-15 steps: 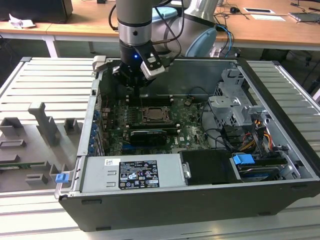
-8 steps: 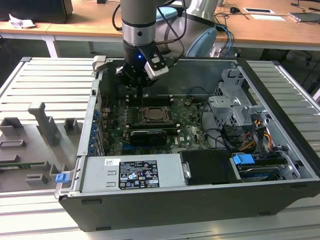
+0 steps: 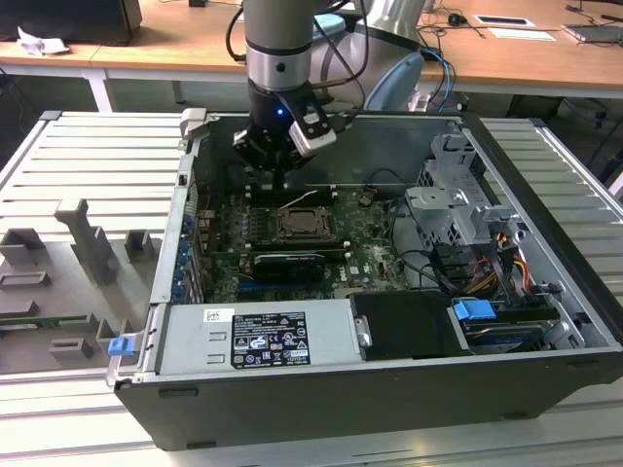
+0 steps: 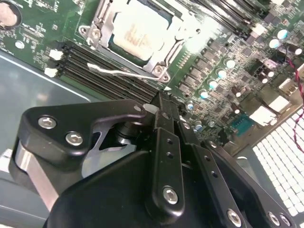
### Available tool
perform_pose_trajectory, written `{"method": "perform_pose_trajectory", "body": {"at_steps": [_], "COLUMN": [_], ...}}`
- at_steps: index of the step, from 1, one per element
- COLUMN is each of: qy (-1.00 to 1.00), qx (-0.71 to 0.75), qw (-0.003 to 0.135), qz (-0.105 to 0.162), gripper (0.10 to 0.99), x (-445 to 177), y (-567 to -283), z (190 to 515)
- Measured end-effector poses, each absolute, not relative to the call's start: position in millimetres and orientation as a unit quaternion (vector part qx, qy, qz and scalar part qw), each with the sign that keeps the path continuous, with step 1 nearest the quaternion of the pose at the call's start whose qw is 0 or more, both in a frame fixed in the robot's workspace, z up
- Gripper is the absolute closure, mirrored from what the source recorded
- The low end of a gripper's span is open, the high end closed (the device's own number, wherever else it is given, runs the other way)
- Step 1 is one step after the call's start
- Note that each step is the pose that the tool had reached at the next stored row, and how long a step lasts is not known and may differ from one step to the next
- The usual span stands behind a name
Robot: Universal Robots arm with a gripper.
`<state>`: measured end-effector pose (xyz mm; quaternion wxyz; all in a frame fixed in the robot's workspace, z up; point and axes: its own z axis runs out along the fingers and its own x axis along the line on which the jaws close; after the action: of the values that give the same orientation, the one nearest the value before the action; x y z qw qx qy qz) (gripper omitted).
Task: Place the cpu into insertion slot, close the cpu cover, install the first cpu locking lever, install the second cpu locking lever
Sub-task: 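Install the first cpu locking lever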
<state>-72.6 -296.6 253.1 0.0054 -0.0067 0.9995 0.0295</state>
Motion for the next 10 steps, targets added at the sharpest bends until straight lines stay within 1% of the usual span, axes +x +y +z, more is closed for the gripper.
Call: {"method": "perform_pose_trajectory", "body": {"at_steps": [2,7,10], "qy": [0.999,0.998,0.998], "qx": [-0.007,-0.007,-0.007], "qw": [0.005,0.006,0.005], "qz": [0.031,0.056,0.056], "gripper": [0.980,0.980,0.980], "x": [-66,-54,-53], "y": [-297,-297,-298], "z": [252,250,245]}}
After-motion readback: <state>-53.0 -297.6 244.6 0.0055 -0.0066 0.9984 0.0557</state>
